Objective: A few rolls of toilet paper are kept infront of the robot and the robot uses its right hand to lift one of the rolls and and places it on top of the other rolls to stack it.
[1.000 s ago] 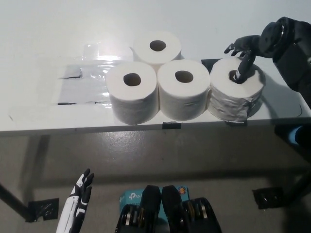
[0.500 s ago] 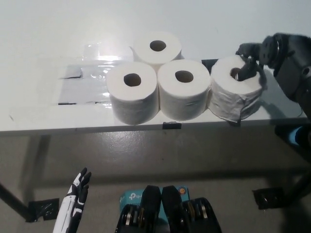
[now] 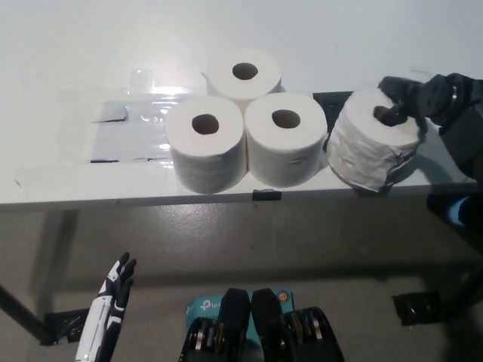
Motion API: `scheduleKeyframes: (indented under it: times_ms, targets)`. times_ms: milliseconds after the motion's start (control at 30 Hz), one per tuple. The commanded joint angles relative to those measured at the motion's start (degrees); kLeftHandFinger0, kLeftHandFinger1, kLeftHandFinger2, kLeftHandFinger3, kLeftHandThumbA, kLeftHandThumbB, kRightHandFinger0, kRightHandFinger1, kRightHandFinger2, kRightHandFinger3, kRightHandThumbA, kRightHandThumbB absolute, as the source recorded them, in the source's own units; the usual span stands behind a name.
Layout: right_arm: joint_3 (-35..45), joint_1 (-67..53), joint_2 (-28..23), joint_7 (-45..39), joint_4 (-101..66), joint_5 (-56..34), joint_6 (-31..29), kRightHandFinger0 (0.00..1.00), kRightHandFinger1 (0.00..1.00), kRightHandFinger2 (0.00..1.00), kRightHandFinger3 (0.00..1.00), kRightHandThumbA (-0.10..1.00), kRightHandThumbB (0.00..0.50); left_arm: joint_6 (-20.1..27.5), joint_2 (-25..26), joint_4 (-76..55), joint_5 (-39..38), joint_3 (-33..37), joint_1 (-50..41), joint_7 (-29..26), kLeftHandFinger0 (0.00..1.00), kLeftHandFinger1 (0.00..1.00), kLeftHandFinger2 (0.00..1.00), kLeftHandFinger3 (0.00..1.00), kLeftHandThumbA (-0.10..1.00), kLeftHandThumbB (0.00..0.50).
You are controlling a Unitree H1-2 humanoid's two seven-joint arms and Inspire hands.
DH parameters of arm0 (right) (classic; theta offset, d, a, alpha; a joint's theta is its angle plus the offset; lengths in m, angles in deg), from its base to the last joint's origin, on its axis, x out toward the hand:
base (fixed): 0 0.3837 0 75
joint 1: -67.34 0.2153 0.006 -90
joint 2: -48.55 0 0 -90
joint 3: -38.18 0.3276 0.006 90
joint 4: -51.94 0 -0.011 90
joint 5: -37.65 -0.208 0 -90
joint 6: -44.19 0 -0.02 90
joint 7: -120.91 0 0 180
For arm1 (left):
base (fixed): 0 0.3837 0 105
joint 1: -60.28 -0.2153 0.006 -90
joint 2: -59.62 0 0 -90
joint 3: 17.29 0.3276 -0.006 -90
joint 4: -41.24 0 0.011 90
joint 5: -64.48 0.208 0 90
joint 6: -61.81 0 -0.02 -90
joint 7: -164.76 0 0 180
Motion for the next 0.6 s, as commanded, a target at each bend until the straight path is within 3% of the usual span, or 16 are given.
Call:
scheduleKeyframes:
  times_ms: [0, 33, 67, 100, 133, 167, 233, 300, 367, 467, 567]
  targets:
    - [7.28, -2.05, -1.78, 1.01, 1.08, -8.17, 0.5, 0.0, 0.04, 0.46, 0.22, 0.73, 0.081, 2.15, 0.96, -1.14, -0.67, -0.5, 0.57, -0.82, 1.0, 1.0, 1.0, 1.0, 1.0, 0.252]
    - [12.22, -2.61, -2.14, 0.14, 1.28, -11.8, 2.33, 0.0, 0.0, 0.32, 0.22, 0.71, 0.073, 2.16, 1.02, -1.04, -0.56, -0.56, 0.66, -0.88, 1.0, 1.0, 1.0, 1.0, 1.0, 0.253]
    - [13.62, -2.76, -2.31, -0.05, 1.34, -12.68, 3.0, 0.0, 0.0, 0.27, 0.24, 0.73, 0.081, 2.15, 1.02, -1.01, -0.56, -0.58, 0.68, -0.89, 1.0, 1.0, 1.0, 1.0, 1.0, 0.253]
    - [15.26, -2.76, -2.4, -0.2, 1.4, -13.14, 3.76, 0.0, 0.0, 0.14, 0.17, 0.81, 0.087, 2.21, 1.01, -0.85, -0.52, -0.67, 0.73, -0.99, 1.0, 1.0, 1.0, 1.0, 1.0, 0.254]
    - [18.84, -3.26, -3.01, -1.54, 1.3, -15.91, 4.24, 0.0, 0.0, 0.17, 0.28, 0.76, 0.082, 2.24, 1.07, -0.82, -0.54, -0.76, 0.71, -1.01, 1.0, 1.0, 1.0, 1.0, 1.0, 0.255]
    - [21.3, -3.62, -3.45, -2.71, 1.34, -17.58, 4.46, 0.0, 0.0, 0.14, 0.28, 0.76, 0.082, 2.46, 1.14, -0.65, -0.51, -0.81, 0.7, -1.04, 1.0, 1.0, 1.0, 1.0, 1.0, 0.253]
    - [26.56, -4.2, -4.24, -3.6, 1.46, -21.05, 5.79, 0.0, 0.0, 0.09, 0.21, 0.87, 0.097, 2.49, 1.07, -0.56, -0.79, -1.01, 0.64, -1.1, 1.0, 1.0, 1.0, 1.0, 1.0, 0.244]
    - [32.54, -4.98, -4.82, -4.36, 1.56, -25.5, 7.42, 0.0, 0.0, 0.0, 0.07, 0.8, 0.134, 2.88, 1.14, -0.54, -1.44, -1.11, 0.21, -0.8, 1.0, 1.0, 1.0, 1.0, 1.0, 0.22]
    - [38.15, -5.83, -5.52, -6.83, 1.53, -29.81, 7.74, 0.0, 0.0, 0.0, 0.0, 0.79, 0.119, 2.76, 1.1, -0.76, -1.4, -1.25, -0.11, -0.88, 1.0, 1.0, 1.0, 1.0, 1.0, 0.211]
    - [43.47, -6.5, -5.7, -9.6, 1.35, -32.75, 7.03, 0.0, 0.0, 0.0, 0.0, 0.87, 0.103, 2.84, 1.27, -0.48, -1.63, -1.58, -0.42, -0.88, 1.0, 1.0, 1.0, 1.0, 1.0, 0.215]
    - [49.44, -6.32, -5.96, -12.25, 1.85, -36.89, 10.62, 0.0, 0.0, 0.0, 0.0, 0.94, 0.139, 3.09, 1.2, -0.31, -1.36, -1.68, -0.89, -1.01, 1.0, 1.0, 1.0, 1.0, 1.0, 0.203]
